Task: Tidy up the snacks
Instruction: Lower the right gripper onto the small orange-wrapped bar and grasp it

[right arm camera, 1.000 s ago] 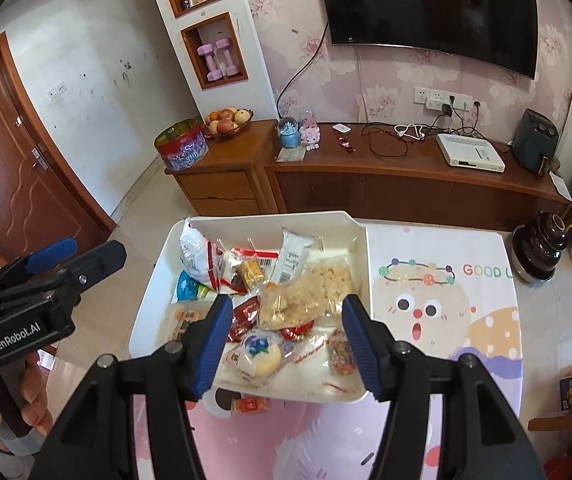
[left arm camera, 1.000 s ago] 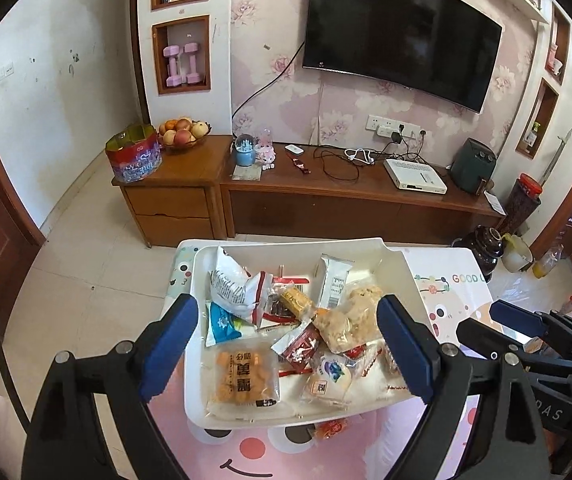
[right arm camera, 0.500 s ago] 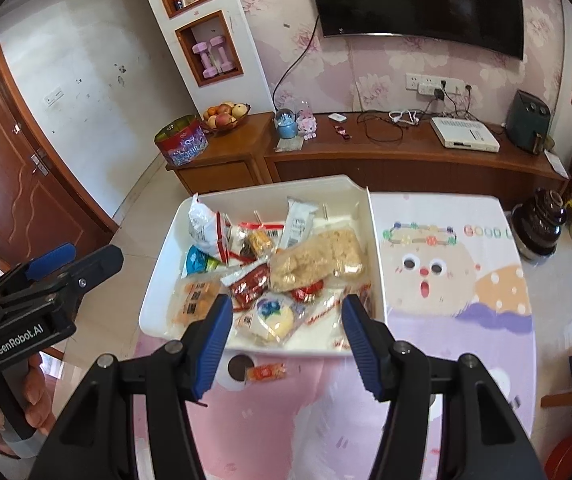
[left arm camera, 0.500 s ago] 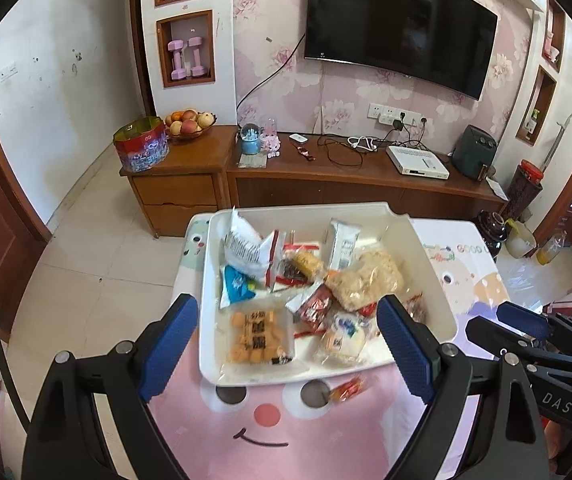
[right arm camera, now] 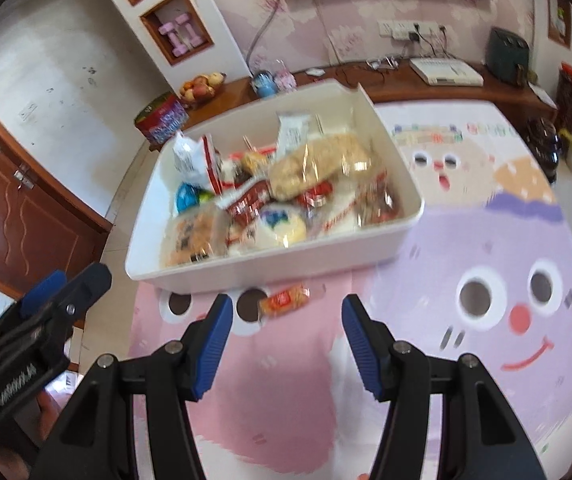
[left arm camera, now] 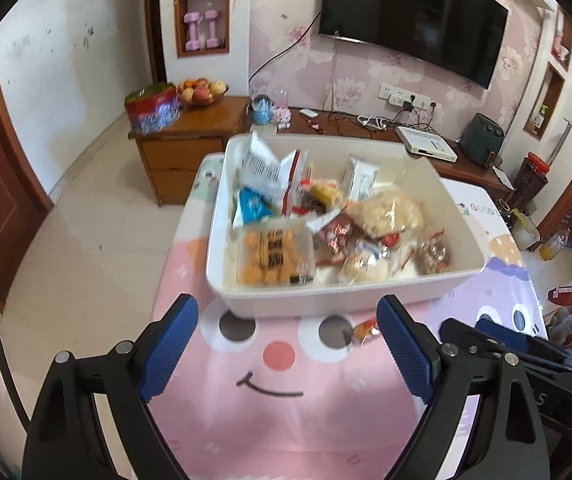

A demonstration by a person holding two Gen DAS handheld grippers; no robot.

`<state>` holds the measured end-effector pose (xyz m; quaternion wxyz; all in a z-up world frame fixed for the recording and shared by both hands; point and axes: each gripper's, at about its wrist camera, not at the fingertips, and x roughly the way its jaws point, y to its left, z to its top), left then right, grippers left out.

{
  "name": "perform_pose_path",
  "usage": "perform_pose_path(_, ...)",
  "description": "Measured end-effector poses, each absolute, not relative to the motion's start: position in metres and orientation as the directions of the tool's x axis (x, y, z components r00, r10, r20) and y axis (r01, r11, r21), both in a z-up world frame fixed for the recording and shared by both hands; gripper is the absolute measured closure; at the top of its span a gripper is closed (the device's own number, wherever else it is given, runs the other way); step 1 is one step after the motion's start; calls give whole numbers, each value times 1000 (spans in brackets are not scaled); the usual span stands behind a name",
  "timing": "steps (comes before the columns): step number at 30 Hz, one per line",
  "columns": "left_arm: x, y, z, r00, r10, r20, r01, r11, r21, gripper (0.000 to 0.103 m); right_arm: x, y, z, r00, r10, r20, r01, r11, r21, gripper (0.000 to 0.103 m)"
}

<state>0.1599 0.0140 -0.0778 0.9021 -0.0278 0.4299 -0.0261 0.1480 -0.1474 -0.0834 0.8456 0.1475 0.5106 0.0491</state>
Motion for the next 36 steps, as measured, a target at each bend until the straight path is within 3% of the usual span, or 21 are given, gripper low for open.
perform_pose_path(18, 148, 65, -133, 570, 16, -822, -129, 989, -70, 13, 184, -112, -164, 426, 90, -900, 301, 924, 236, 46)
perform_pose_path(29, 151, 82, -137, 555, 20, -831, -176, 980, -94, 13, 202, -89, -184, 370, -17, -929, 288, 953, 97, 47)
perform_pose_path(36, 154, 79, -139, 548, 13, -836, -169, 981, -96, 13, 189, -94, -184, 381, -12, -924, 254, 963, 93, 67)
